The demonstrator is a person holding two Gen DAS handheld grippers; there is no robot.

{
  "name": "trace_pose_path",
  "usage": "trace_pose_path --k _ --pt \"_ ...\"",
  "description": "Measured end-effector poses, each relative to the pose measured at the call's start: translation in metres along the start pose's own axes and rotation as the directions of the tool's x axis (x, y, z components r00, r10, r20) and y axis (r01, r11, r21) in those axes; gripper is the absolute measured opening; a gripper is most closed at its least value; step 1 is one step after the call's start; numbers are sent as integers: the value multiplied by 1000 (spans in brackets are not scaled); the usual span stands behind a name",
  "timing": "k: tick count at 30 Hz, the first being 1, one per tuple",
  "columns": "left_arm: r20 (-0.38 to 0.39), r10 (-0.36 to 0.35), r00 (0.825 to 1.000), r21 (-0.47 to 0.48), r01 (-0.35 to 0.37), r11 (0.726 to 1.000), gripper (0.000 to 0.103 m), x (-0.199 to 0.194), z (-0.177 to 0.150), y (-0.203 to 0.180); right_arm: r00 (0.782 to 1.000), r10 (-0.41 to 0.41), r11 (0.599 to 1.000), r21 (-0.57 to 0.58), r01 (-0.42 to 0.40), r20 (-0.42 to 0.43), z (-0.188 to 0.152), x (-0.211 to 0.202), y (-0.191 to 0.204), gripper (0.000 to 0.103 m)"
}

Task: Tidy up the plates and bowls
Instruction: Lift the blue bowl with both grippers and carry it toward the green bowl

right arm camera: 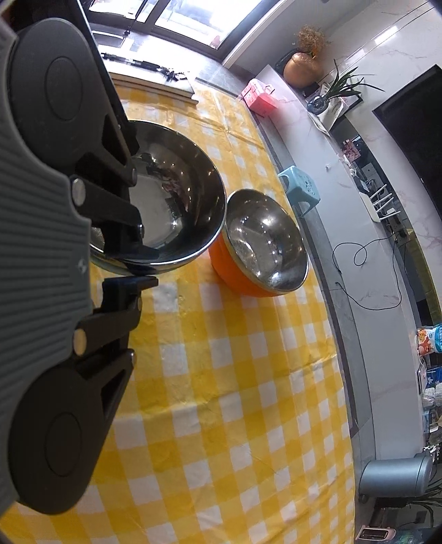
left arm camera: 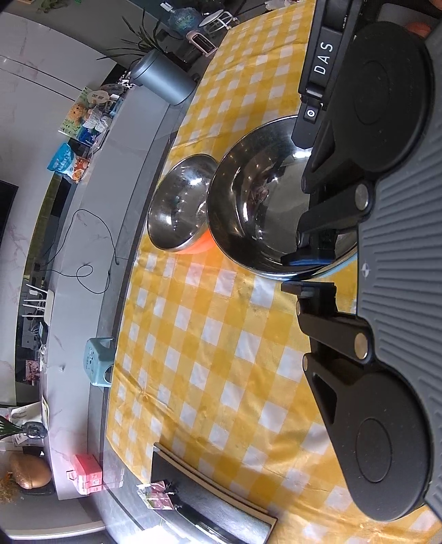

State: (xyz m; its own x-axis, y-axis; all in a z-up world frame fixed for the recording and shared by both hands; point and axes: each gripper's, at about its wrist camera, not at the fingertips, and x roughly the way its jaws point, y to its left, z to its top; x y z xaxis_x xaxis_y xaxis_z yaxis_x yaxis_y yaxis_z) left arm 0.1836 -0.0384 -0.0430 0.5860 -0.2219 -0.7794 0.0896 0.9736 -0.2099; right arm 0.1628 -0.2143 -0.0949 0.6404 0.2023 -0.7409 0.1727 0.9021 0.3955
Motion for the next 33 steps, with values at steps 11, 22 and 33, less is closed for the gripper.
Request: trace_pose_path --k 11,22,33 --pt "-19 -13 1000 -17 13 1000 9 -46 -34 16 999 49 998 -38 -48 22 -48 -45 12 8" --pt "-61 -41 997 -42 39 998 10 -65 -74 30 994 65 998 3 -65 -84 -93 -63 1 8" --pt "-126 -72 989 -58 65 996 9 -59 -101 35 986 30 998 66 -20 -166 -117 -69 -12 9"
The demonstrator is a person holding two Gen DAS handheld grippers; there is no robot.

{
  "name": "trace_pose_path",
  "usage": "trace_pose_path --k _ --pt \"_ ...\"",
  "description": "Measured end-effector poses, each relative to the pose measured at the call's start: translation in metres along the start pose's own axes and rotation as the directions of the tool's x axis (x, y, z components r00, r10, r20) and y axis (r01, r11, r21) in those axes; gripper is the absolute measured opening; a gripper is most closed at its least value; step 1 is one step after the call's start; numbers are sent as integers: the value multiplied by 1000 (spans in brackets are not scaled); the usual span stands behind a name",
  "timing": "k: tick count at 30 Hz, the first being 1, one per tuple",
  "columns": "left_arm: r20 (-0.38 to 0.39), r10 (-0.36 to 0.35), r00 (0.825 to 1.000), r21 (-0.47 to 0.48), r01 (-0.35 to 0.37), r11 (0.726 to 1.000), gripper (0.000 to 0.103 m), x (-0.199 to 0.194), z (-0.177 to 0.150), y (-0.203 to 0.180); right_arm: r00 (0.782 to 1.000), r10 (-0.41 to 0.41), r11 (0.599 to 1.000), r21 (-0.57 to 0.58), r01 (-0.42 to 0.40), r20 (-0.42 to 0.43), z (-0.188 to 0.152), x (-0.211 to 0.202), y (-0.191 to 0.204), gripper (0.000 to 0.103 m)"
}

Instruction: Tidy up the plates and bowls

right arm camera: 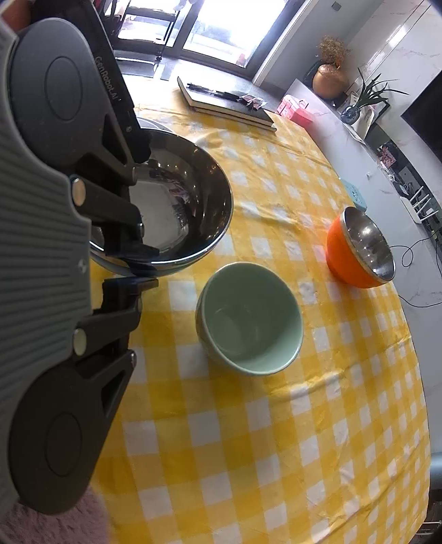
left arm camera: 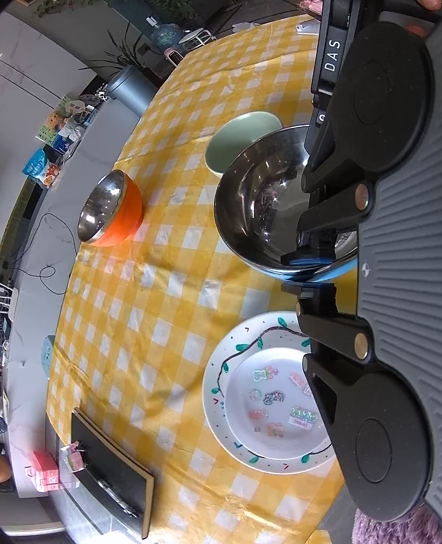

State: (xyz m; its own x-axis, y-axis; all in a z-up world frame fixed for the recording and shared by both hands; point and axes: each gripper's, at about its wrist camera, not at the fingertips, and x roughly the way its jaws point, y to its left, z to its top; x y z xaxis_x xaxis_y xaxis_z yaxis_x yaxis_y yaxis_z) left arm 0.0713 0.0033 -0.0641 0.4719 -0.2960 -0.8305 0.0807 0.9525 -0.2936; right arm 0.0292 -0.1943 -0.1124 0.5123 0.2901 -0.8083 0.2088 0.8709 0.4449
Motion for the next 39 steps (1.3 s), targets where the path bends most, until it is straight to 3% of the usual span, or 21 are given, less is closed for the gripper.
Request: trace_pose_path --k 8,22,23,25,27,28,39 --pt "-21 -24 999 -62 23 998 9 14 -3 9 999 -32 999 18 32 -1 2 8 -3 9" --pt "-22 -21 1000 -35 20 999 10 20 -4 4 997 -71 997 20 70 8 2 14 -1 10" --pt "-16 -17 1000 -27 17 999 11 19 -4 3 998 -63 998 25 63 11 3 14 -1 13" --pt "2 -20 1000 -17 20 1000 27 16 -4 1 998 -58 998 22 58 20 2 12 -1 14" --pt "21 -32 999 -12 32 999 35 11 -3 0 998 -53 999 0 53 42 1 8 2 31" --pt "31 -33 999 -9 33 999 39 9 -2 -1 997 -51 999 -12 52 55 0 6 3 32" --pt "131 4 991 56 -11 998 56 -15 7 -8 972 -112 982 -124 140 207 -6 -17 20 46"
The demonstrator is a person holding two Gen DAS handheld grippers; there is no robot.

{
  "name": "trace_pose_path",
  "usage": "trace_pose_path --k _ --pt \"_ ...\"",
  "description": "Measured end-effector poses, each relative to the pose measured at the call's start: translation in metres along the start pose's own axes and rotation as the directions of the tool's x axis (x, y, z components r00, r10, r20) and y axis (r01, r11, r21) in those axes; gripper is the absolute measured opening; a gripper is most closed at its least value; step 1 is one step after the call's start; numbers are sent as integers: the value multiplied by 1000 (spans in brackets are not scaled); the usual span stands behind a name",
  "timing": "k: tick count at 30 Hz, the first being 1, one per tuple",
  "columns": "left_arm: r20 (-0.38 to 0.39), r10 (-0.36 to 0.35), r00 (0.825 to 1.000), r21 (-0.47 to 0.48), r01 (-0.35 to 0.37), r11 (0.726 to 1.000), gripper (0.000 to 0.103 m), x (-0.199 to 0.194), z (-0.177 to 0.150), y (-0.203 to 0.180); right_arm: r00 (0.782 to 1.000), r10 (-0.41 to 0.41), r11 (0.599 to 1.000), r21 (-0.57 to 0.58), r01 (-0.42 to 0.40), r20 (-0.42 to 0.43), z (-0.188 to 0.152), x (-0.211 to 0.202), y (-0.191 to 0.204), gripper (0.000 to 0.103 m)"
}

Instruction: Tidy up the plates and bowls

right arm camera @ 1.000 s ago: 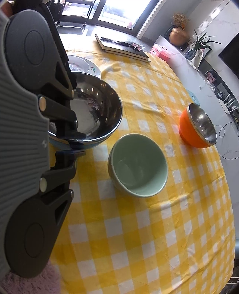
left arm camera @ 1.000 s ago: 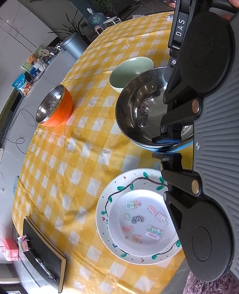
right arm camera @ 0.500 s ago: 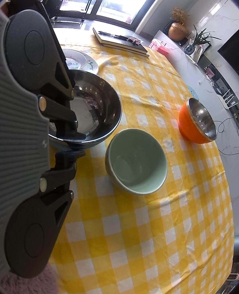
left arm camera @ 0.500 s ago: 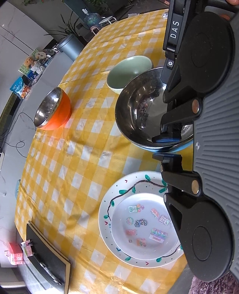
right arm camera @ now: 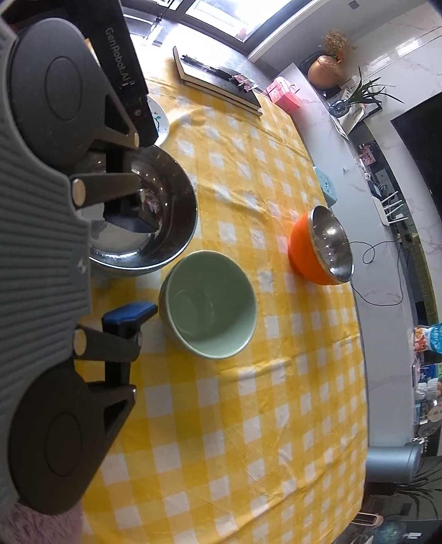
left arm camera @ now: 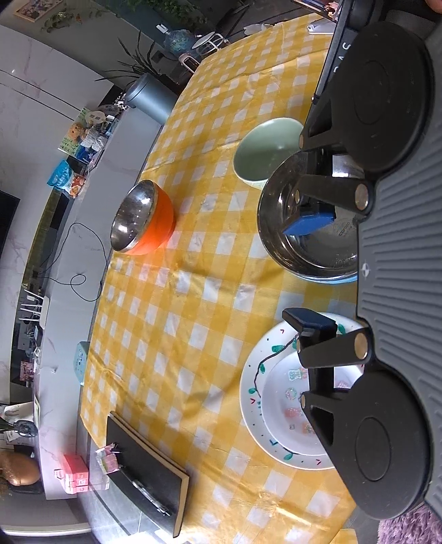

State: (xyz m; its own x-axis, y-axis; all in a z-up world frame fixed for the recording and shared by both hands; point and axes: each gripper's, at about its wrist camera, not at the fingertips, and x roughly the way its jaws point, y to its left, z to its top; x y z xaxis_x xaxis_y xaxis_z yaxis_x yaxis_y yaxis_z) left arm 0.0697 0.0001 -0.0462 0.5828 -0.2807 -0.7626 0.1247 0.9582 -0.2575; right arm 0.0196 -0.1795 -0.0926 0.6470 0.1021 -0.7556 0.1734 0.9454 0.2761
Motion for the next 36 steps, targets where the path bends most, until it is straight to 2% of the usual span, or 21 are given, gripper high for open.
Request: trace_pose_path --k 4,7,14,20,26,29,31,33,36 --pt "18 -4 1000 8 4 1000 57 -3 7 -5 997 -13 1000 -3 14 79 5 -9 0 47" --pt "28 -10 1000 26 9 1000 57 -3 15 -11 989 -16 1000 4 16 145 12 -17 -2 57" --pt "47 -10 999 67 7 998 57 0 38 -25 980 -18 997 74 3 199 39 -19 -11 57" --pt "76 -8 997 117 -1 993 57 5 64 -37 964 -20 996 84 -2 266 65 -10 -9 57" --pt "104 -8 994 145 -7 989 57 14 96 -43 962 -22 995 103 -6 272 97 10 -6 57" --pt "119 -15 993 157 -4 988 62 22 110 -45 962 -21 994 111 -10 272 113 23 -6 58" --pt "123 -16 992 168 -5 986 64 28 119 -47 963 -21 992 127 -13 269 122 33 -7 63" --pt "125 -10 992 176 -12 984 66 37 127 -49 967 -18 988 150 -21 253 132 46 -9 72" --pt "122 -4 992 180 -18 983 68 50 136 -49 976 1 986 163 -37 216 146 64 -10 72"
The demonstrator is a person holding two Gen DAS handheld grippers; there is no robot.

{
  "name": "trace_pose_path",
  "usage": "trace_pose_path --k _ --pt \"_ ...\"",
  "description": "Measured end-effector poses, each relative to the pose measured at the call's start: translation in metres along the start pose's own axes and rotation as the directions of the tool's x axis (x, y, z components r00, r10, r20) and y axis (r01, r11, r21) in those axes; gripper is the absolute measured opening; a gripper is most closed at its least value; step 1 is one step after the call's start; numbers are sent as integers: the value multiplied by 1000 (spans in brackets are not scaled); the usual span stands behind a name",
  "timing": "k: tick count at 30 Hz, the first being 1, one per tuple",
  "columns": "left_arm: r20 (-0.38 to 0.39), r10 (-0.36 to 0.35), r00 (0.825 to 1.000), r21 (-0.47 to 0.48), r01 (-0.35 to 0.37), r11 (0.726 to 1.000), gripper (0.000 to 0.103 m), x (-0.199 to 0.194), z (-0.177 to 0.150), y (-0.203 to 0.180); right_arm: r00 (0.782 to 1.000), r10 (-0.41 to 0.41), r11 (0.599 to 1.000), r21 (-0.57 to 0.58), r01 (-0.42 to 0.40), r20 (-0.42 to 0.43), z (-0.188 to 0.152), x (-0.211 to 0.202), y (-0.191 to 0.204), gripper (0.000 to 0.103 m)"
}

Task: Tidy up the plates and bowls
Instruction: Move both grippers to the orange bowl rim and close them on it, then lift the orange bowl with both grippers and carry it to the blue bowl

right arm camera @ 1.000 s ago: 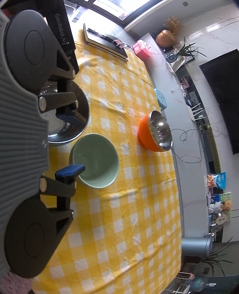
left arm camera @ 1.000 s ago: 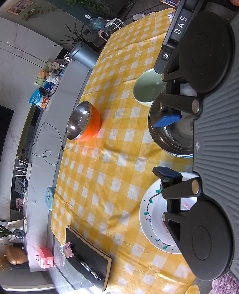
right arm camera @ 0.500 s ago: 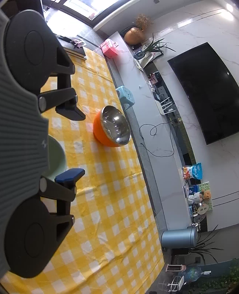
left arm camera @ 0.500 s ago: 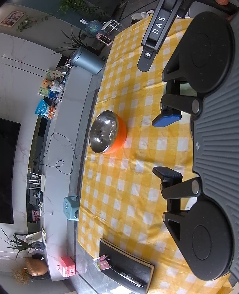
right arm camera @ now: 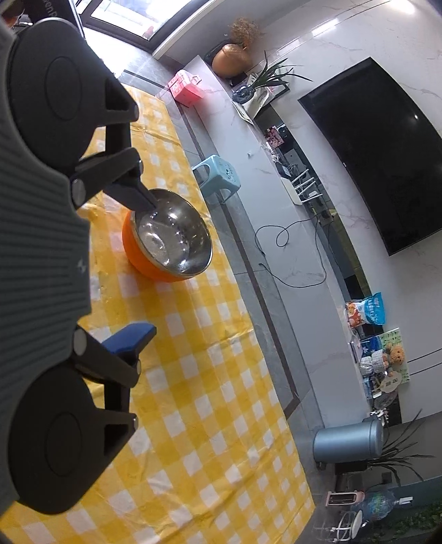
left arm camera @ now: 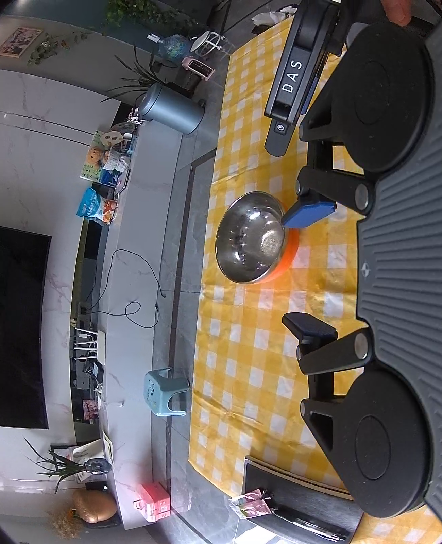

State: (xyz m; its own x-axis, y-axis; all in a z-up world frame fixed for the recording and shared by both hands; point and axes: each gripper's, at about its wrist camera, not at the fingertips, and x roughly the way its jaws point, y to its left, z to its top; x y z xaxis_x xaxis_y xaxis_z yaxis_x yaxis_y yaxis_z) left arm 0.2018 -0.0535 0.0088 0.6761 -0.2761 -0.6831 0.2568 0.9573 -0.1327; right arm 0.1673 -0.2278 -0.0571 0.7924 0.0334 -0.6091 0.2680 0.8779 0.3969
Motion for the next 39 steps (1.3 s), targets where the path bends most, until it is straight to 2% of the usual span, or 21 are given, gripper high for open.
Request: trace_pose_path --k 9,15,17,21,26,28,32,33,39 --pt "-13 -51 999 -52 50 997 70 47 18 11 999 27 999 -17 -27 -28 22 43 0 70" --pt "-33 -82 996 -85 79 993 70 82 27 18 996 23 1000 -9 -23 -81 31 76 -2 64" --pt "-48 -90 995 -90 86 992 69 95 28 17 996 8 1000 -21 -10 -94 33 85 0 57" --pt "-93 -93 991 -99 84 992 68 120 25 13 991 -12 1000 -14 10 -132 33 100 -2 53" --pt "-123 -69 990 -105 56 993 60 139 21 11 983 -36 999 -4 36 -178 30 115 -3 48" --pt "-130 -65 989 -104 52 993 52 142 20 9 980 -41 999 -12 40 -194 28 120 -1 43" --pt "-144 -31 989 -70 21 997 43 151 18 1 975 -65 998 -33 59 -213 24 127 2 37" --pt "-148 -23 989 -67 14 998 37 153 17 1 974 -66 998 -30 60 -219 24 129 2 35" --pt "-161 12 987 -71 -24 997 19 160 17 0 969 -51 999 -12 50 -243 23 136 0 23"
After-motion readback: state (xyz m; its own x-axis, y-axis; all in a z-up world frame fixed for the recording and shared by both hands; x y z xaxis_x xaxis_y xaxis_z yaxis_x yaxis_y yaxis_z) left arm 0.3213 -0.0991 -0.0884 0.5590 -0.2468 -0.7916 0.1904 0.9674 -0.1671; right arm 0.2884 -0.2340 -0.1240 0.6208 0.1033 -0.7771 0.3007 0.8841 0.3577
